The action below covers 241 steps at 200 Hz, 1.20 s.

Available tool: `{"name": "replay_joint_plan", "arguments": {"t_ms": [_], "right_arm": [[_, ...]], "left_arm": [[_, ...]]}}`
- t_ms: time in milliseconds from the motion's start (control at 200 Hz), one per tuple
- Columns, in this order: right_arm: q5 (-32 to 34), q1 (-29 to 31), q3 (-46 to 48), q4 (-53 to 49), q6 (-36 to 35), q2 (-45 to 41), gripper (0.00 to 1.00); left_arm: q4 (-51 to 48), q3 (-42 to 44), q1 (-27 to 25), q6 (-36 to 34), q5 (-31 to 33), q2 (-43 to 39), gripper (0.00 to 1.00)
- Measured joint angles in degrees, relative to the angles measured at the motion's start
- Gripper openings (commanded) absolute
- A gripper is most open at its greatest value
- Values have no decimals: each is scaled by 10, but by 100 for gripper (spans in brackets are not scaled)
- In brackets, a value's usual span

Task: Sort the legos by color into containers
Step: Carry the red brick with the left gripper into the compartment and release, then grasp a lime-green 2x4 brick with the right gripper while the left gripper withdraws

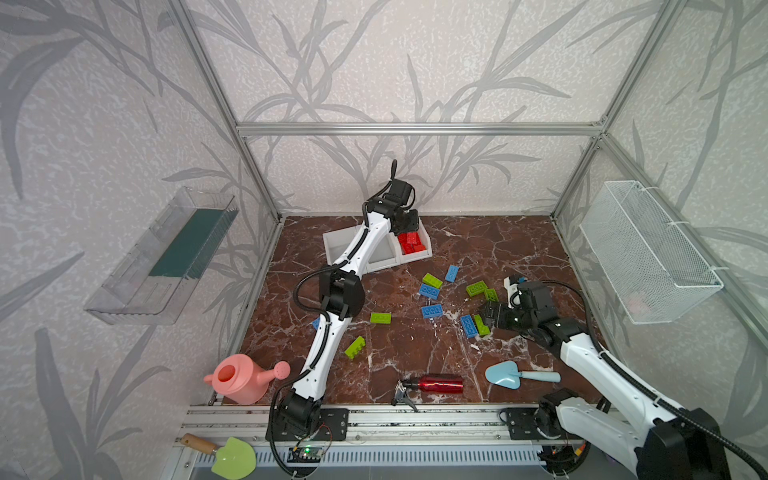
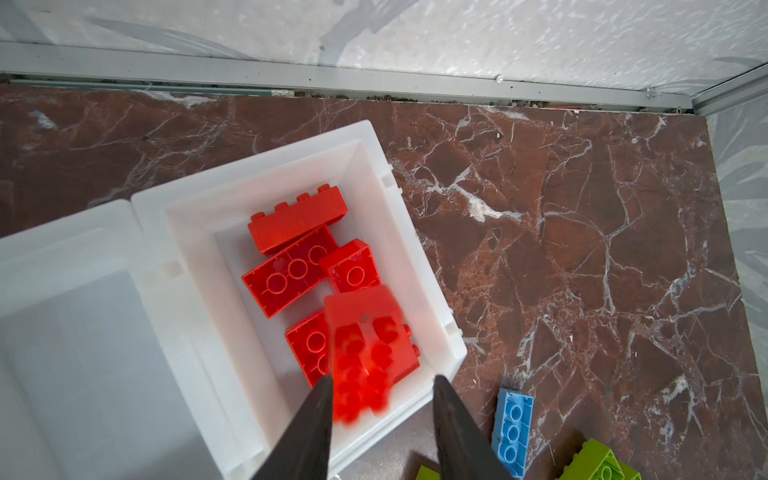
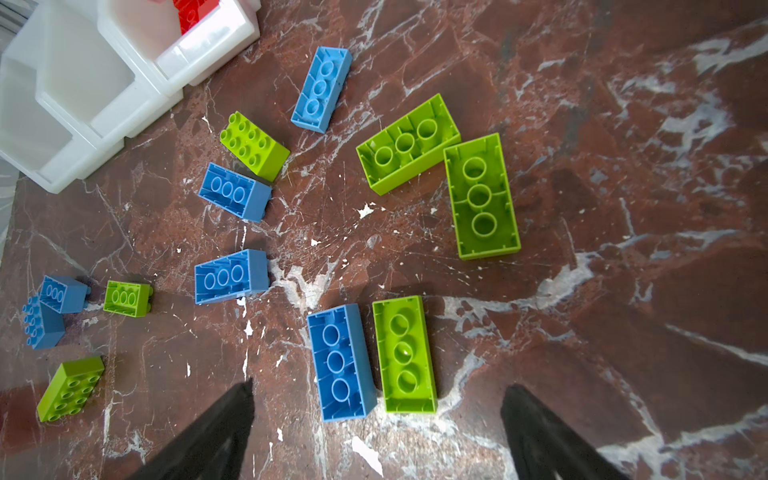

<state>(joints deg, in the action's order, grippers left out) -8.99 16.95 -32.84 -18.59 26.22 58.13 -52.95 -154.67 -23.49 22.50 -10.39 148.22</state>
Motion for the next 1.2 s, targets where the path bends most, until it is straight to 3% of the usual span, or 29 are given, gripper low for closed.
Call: {"name": "replay_joint_plan", "arguments": {"t_ms": [80,170,390,515,695,770,970,1110,1205], "right_arm": [[1,1,-7,-1,-4,6,94],[9,5,-13,-8,-9,13,94],[51,41,-25,-49,-21,44,85],[75,68,-30,-70,-22,73,74],[92,73,-31,-83,-17,108,57],[98,73,-34,-89,-15,120,55],[114,73,-63,-91,-18,154,59],[115,73,-86,-91,-26,193,72],[114,73,-88,-90,-27,215,73]], "left_arm": [[12,0,1,5,-6,1,70],[27,0,2,3,-9,1,77],[25,0,2,-1,-10,-7,81],[23,41,2,-3,-5,-51,81],[52,196,-1,5,0,-184,81],[84,278,-7,11,1,-247,80],[169,476,-28,26,21,-374,80],[209,583,-35,37,33,-421,80],[228,641,-35,46,41,-445,80]]}}
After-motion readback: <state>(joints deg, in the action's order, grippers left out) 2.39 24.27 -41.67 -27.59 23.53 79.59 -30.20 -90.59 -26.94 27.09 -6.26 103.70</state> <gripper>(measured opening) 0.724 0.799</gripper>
